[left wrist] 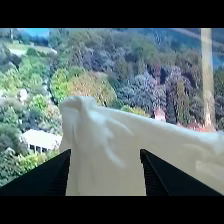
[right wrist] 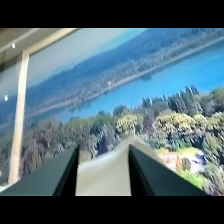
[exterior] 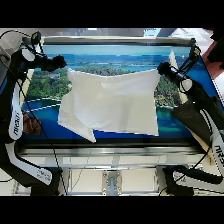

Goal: Fold the shirts.

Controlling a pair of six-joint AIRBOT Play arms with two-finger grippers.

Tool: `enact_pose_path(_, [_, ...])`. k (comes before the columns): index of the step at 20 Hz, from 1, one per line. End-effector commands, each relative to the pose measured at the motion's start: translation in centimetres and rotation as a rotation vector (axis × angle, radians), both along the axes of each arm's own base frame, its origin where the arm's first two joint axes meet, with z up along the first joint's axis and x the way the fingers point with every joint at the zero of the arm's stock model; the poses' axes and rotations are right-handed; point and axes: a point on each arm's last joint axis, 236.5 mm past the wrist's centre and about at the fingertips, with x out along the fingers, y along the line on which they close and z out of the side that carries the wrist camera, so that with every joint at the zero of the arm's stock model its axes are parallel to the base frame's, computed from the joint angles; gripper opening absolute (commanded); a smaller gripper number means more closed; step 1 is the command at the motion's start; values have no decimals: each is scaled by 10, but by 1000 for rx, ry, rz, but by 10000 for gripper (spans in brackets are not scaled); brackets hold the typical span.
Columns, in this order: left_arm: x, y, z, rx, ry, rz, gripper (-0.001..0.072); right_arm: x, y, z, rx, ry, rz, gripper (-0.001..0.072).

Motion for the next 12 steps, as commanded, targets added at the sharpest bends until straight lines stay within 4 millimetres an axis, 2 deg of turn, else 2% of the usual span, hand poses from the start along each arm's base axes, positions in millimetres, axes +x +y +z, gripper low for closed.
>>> enact_pose_path(1, [10, 32, 48, 31, -106, 46, 498, 15, -23, 18, 48, -100, -93, 388])
enact_pose_path(2, [-5, 50, 69, 88, -108, 32, 497, 10, -35, 32, 50, -108, -105, 388])
enact_pose_path(4, [-47, 106, 98, 267, -67, 53, 470, -12, -64, 57, -7, -92, -112, 388])
enact_pose_path(5, [-73, 140, 106, 328, -15, 104, 470, -29, -78, 65, -47, -58, -112, 388])
enact_pose_path(7, [-120, 181, 106, 294, 64, 181, 470, -70, -103, 67, -124, 62, -112, 389])
enact_pose_path(8, [-137, 188, 97, 233, 85, 188, 470, -93, -114, 64, -177, 125, -114, 389])
enact_pose_path(9, [-155, 186, 81, 163, 99, 160, 470, -113, -122, 60, -217, 179, -115, 389])
enact_pose_path(10, [-174, 179, 59, 95, 125, 128, 470, -132, -129, 53, -235, 227, -125, 390])
enact_pose_path(12, [-212, 153, 3, -69, 180, 87, 471, -164, -130, 34, -217, 301, -125, 391])
